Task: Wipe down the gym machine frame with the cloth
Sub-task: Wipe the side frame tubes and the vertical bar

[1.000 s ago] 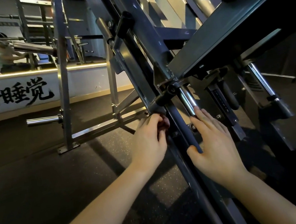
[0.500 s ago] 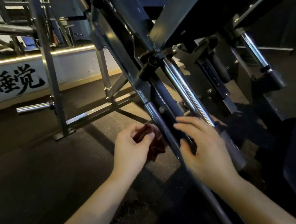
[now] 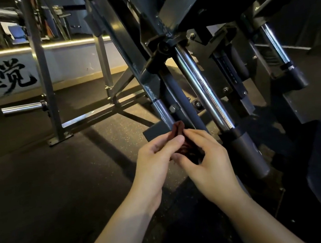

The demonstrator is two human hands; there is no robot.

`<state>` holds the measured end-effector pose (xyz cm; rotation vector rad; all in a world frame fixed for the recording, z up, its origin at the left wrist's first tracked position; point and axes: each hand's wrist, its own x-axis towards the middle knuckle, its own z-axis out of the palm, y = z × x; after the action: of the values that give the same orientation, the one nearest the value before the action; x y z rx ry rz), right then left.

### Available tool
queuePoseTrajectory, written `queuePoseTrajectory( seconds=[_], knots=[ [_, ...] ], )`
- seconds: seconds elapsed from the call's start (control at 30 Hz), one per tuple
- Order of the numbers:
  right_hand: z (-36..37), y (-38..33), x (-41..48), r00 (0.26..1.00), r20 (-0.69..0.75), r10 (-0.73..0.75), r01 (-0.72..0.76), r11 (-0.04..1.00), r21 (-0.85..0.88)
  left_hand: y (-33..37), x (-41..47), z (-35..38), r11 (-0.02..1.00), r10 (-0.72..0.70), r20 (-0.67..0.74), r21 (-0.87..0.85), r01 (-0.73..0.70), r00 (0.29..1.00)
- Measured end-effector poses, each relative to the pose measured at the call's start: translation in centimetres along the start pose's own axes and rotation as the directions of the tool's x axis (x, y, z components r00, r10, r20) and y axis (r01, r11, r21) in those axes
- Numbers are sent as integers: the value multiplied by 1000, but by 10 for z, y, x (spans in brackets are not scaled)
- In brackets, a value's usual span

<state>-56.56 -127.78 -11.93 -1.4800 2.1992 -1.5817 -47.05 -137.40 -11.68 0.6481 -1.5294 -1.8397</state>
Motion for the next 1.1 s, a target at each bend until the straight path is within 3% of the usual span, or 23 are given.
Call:
queuePoseTrajectory(
  seconds=[0.13,0.23,0.3,0.37,0.53,0.73,0.8,0.9,0.97,1.1],
  knots=[
    [1,-2,6,985,170,0,-11,998,66,-1,12,-13,999,24,-166,-20,-28,986],
    [1,6,10,996,91,22,-4,982,-190,-2,25,-23,999,39,-268,23,-34,963],
    [2,10,10,996,81,29,2,935,-354,0,34,-26,993,107,-318,79,-86,942],
    [4,14,8,994,97,53,-9,914,-405,5,45,-29,971,220,-342,170,-170,914],
    [1,22,5,990,92,105,-78,961,-265,12,61,-23,789,502,-204,506,-348,841],
    [-9,22,4,983,135,125,-113,989,-91,-29,31,-15,562,560,80,694,-449,825],
    [-11,24,1,982,133,133,-125,990,-68,-23,31,-14,555,552,73,712,-431,831],
    [-12,29,-9,980,152,130,-123,991,-54,12,55,-16,641,563,-81,670,-373,822],
    [-13,33,-17,974,185,132,-126,991,-44,28,69,-18,621,586,-128,705,-342,800],
    [-15,46,-25,972,198,126,-127,992,-4,-4,49,-10,559,604,-7,716,-417,797]
  ],
)
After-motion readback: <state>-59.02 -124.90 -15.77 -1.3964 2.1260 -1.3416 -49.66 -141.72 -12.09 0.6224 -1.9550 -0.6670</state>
